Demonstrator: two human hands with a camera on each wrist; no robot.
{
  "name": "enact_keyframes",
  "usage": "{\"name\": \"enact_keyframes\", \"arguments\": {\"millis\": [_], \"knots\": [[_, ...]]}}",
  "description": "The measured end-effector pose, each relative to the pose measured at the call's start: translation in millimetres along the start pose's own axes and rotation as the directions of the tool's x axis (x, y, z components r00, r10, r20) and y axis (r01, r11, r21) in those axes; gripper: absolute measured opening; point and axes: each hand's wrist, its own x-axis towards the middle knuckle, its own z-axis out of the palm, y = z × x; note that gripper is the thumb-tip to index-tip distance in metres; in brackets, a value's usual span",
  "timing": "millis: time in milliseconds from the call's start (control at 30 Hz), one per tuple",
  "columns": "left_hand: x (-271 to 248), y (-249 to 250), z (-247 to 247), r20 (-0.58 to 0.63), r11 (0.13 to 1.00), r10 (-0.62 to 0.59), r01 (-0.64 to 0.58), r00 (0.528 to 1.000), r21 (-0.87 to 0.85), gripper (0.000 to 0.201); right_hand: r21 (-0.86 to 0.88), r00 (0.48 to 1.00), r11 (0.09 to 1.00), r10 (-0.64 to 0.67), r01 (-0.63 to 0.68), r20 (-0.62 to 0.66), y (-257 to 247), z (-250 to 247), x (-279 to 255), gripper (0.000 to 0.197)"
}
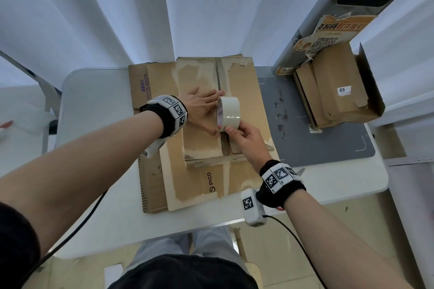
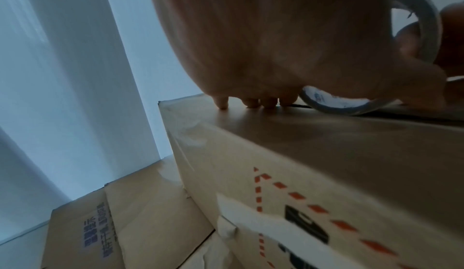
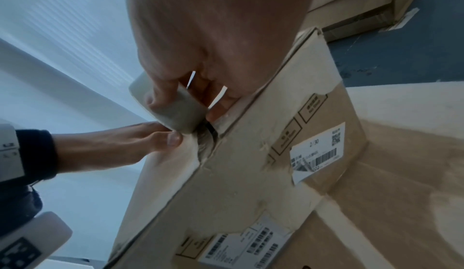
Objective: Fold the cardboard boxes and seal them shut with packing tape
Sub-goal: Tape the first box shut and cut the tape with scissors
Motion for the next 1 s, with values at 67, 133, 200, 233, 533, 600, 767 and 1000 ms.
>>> {"name": "enact_keyframes", "arguments": {"millis": [67, 133, 200, 233, 533, 600, 767, 1000], "knots": [[0, 0, 1, 0.006, 1.0, -0.001, 0.001, 1.0, 0.009, 0.119, -0.019, 1.0, 1.0, -0.009, 0.009, -0.019, -2, -1, -1, 0.023], [0, 0, 0, 0.02, 1.0, -0.009, 0.009, 1.0, 0.014, 0.121, -0.038, 0.999, 0.999, -0.02, 0.019, -0.028, -2, -3, -3, 0.022], [0, -1, -2, 0.024, 1.0, -0.021, 0.021, 0.999, 0.014, 0.124, -0.039, 0.999, 0.999, -0.022, 0.021, -0.029, 0, -4, -9, 0.023], [0, 0, -1, 0.024, 1.0, -0.025, 0.025, 0.999, 0.016, 0.126, -0.037, 0.999, 0.999, -0.023, 0.022, -0.03, 2, -4, -13, 0.023], [-8, 12, 5, -0.043, 0.999, -0.016, 0.017, 0.999, 0.033, 0.133, -0.039, 1.0, 0.999, -0.023, 0.022, -0.008, 0, -6, -30, 0.024], [-14, 12, 12, -0.083, 0.997, 0.048, -0.042, 0.995, 0.069, 0.132, -0.019, 1.0, 1.0, -0.019, 0.018, -0.011, 4, -6, -35, 0.026], [-21, 17, 28, -0.1, 0.995, 0.092, -0.089, 0.991, 0.038, 0.151, -0.013, 0.999, 0.999, -0.032, 0.031, -0.033, 12, -5, -36, 0.023], [-18, 27, 21, -0.039, 1.0, 0.025, -0.025, 0.999, 0.013, 0.156, 0.036, 0.999, 0.999, -0.016, 0.017, -0.042, 10, 0, -30, 0.023]]}}
